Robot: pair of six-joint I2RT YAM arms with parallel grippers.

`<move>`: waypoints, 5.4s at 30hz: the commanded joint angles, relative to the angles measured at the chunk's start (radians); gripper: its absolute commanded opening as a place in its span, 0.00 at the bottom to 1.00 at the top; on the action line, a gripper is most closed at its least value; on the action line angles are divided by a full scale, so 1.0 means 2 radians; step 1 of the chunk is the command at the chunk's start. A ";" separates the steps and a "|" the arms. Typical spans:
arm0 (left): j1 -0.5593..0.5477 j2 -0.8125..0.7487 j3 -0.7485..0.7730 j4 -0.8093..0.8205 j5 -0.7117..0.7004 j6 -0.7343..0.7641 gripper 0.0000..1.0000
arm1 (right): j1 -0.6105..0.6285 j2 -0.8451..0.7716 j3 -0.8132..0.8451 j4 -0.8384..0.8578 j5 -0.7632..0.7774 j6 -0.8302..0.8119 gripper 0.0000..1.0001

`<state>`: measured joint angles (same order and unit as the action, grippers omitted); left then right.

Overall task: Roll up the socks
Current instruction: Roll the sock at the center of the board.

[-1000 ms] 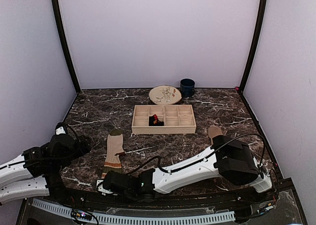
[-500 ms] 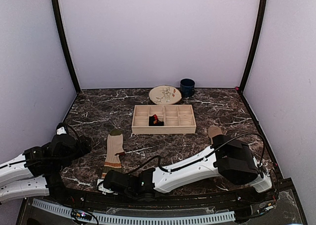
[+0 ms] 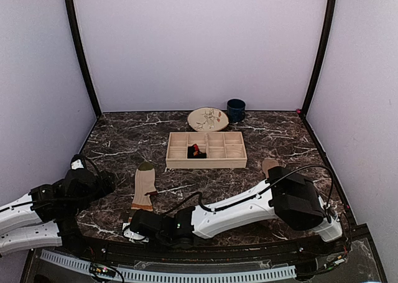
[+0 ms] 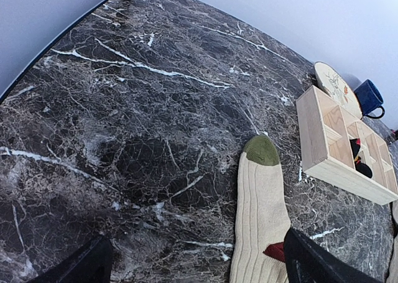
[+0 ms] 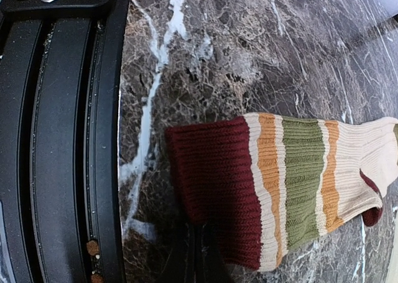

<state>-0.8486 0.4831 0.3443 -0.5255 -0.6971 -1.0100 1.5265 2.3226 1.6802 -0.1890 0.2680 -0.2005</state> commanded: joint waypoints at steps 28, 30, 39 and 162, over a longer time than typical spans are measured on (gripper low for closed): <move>0.003 -0.001 -0.008 -0.003 -0.007 -0.003 0.98 | -0.032 -0.025 0.010 -0.010 -0.107 0.043 0.00; 0.003 -0.001 -0.009 -0.002 -0.006 -0.003 0.98 | -0.033 -0.030 0.007 -0.006 -0.106 0.043 0.00; 0.003 0.001 -0.014 0.002 -0.003 -0.004 0.98 | -0.036 -0.039 0.009 -0.002 -0.100 0.041 0.00; 0.001 0.194 -0.042 0.177 0.198 0.140 0.78 | -0.156 -0.010 0.041 0.021 -0.190 0.171 0.01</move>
<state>-0.8478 0.8387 0.2375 -0.1947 -0.2718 -0.7109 1.2137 2.3508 1.7794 -0.1791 -0.1146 0.1375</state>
